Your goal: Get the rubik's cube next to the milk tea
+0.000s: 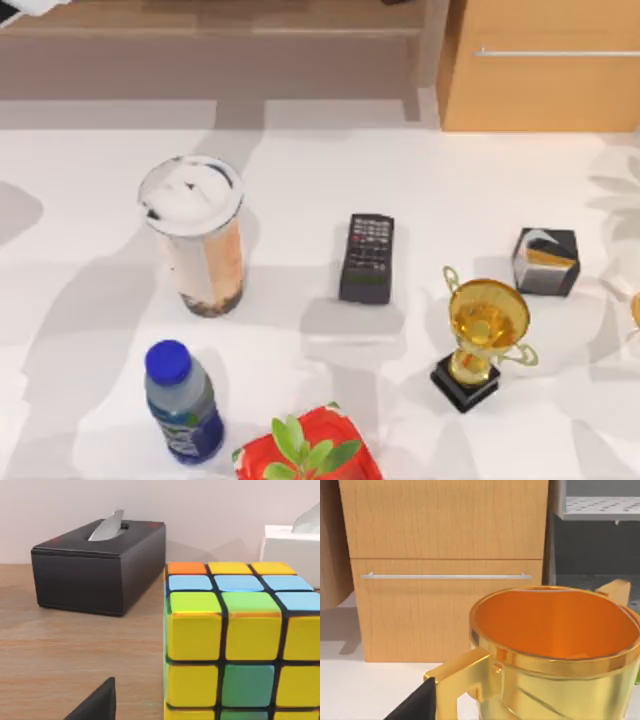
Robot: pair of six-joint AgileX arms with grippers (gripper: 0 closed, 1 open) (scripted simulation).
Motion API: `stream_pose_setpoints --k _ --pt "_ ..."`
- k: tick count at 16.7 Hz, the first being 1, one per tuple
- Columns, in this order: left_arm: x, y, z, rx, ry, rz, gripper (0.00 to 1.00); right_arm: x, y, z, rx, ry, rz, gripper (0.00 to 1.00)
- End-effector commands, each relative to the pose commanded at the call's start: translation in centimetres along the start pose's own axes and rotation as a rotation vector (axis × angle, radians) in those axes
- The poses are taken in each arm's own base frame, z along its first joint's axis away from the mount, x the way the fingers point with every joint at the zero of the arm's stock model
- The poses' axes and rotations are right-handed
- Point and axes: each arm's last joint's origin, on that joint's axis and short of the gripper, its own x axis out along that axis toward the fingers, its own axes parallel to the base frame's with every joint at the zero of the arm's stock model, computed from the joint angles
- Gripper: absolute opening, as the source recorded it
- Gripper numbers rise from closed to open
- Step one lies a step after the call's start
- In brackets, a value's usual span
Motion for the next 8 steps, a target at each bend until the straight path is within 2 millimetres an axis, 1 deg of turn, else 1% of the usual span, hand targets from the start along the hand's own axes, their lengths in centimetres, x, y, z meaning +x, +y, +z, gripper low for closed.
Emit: stream_pose_setpoints --k 4,8 --pt "2.3 0.0 0.1 0.000 -0.006 -0.001 1.00 0.0 0.0 0.0 0.000 0.000 0.000 1.00" --pt "4.0 0.0 -0.7 -0.001 -0.001 -0.001 1.00 0.0 0.0 0.0 0.000 0.000 0.000 1.00"
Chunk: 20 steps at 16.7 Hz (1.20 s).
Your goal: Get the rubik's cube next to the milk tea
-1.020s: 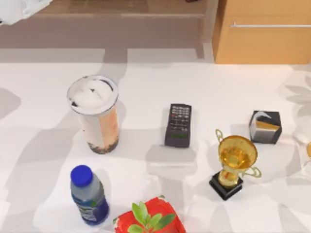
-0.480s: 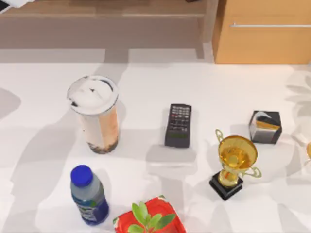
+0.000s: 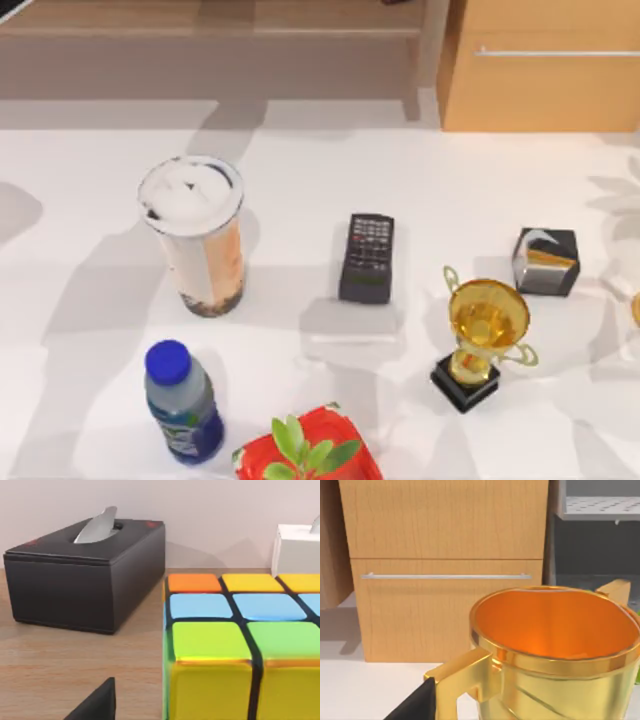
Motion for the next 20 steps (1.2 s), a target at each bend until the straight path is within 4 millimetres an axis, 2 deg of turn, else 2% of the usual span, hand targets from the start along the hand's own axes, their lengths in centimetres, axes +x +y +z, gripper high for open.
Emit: stream_pose_setpoints --k 4,17,20 --pt "0.08 -0.02 -0.10 0.000 0.002 0.000 1.00 0.00 0.00 0.00 0.000 0.000 0.000 1.00" --pt "0.08 -0.02 -0.10 0.000 0.002 0.000 0.02 0.00 0.00 0.00 0.000 0.000 0.000 1.00" --pt "0.08 -0.02 -0.10 0.000 0.002 0.000 0.00 0.00 0.00 0.00 0.000 0.000 0.000 1.00"
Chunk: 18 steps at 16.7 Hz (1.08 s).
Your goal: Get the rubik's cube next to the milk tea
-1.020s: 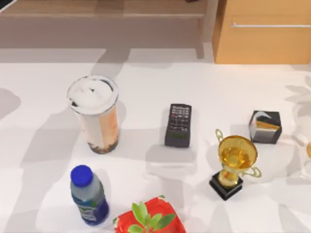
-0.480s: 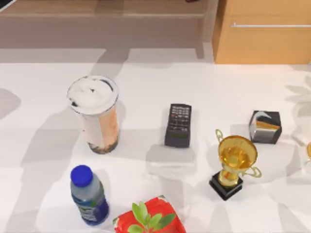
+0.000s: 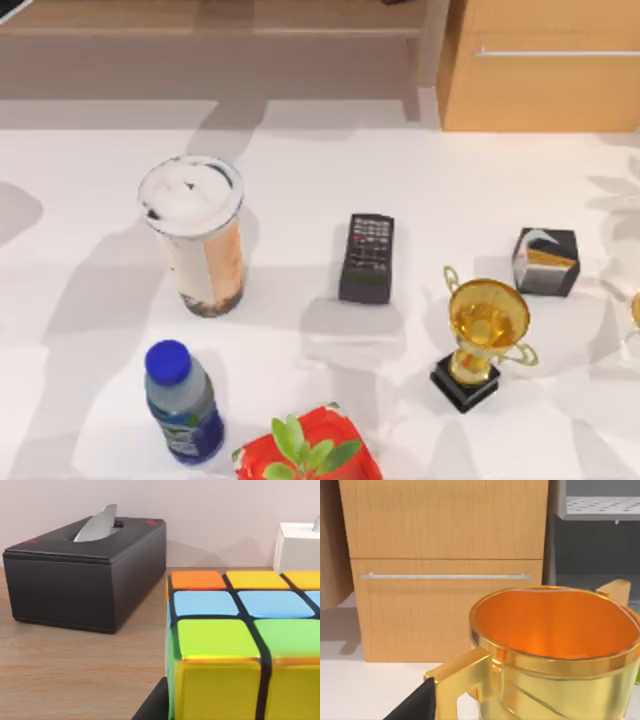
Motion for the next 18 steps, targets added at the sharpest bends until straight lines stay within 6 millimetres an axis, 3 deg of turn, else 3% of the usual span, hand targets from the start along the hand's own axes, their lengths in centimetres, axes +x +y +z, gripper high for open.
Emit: stream_pose_setpoints --k 7,12,14,18 --pt "-0.1 0.0 0.3 -0.001 -0.004 -0.001 0.00 0.0 0.0 0.0 0.000 0.000 0.000 1.00" --pt "0.0 3.5 2.5 -0.041 -0.044 0.076 0.00 0.0 0.0 0.0 0.000 0.000 0.000 1.00" --pt "0.2 3.0 2.2 -0.036 -0.037 0.069 0.00 0.0 0.0 0.0 0.000 0.000 0.000 1.00" --pt "0.0 0.1 1.1 -0.002 -0.004 0.003 0.00 0.0 0.0 0.0 0.000 0.000 0.000 1.00"
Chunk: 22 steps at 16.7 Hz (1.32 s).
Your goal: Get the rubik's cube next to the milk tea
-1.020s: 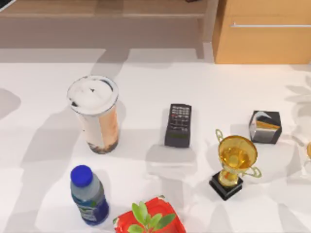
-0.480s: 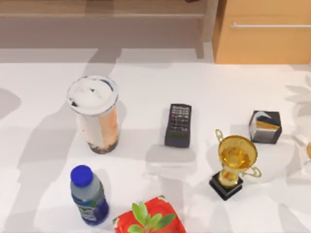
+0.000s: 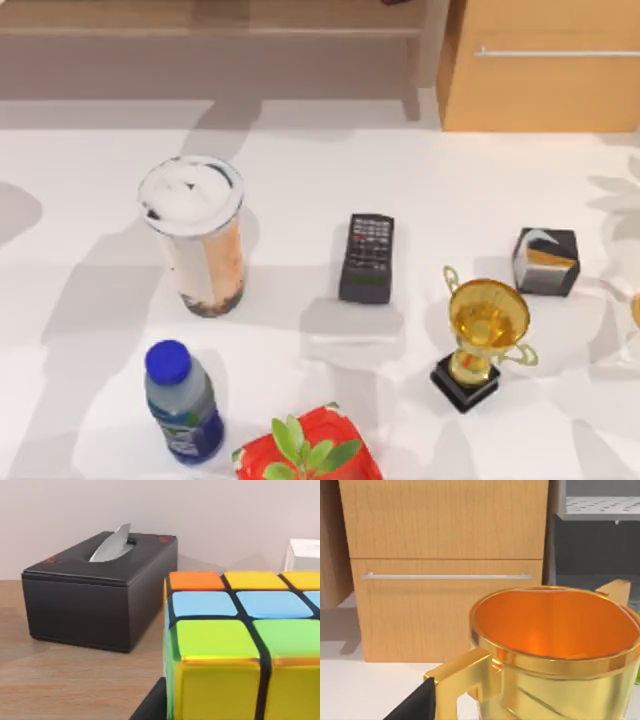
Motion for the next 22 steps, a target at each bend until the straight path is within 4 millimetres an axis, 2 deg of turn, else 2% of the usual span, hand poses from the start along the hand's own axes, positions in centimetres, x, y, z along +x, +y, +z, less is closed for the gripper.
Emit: stream_pose_setpoints --k 5,7,11,13,14,16,18,22 --pt "-0.1 0.0 0.1 0.002 0.000 -0.002 0.00 0.0 0.0 0.0 0.000 0.000 0.000 1.00" --pt "-0.7 0.6 1.2 0.001 -0.003 -0.018 0.00 0.0 0.0 0.0 0.000 0.000 0.000 1.00" --pt "-3.7 4.7 5.0 0.017 0.049 -0.075 0.00 0.0 0.0 0.0 0.000 0.000 0.000 1.00" --pt "-5.8 7.3 5.9 0.032 0.142 -0.104 0.00 0.0 0.0 0.0 0.000 0.000 0.000 1.00" --pt "-6.7 8.6 5.6 0.040 0.215 -0.116 0.00 0.0 0.0 0.0 0.000 0.000 0.000 1.00" --pt "-8.0 10.7 3.8 0.047 0.411 -0.129 0.00 0.0 0.0 0.0 0.000 0.000 0.000 1.00" --pt "-8.7 12.6 0.7 0.037 0.631 -0.125 0.00 0.0 0.0 0.0 0.000 0.000 0.000 1.00" --pt "-8.4 15.0 -8.0 -0.006 1.083 -0.085 0.00 0.0 0.0 0.0 0.000 0.000 0.000 1.00"
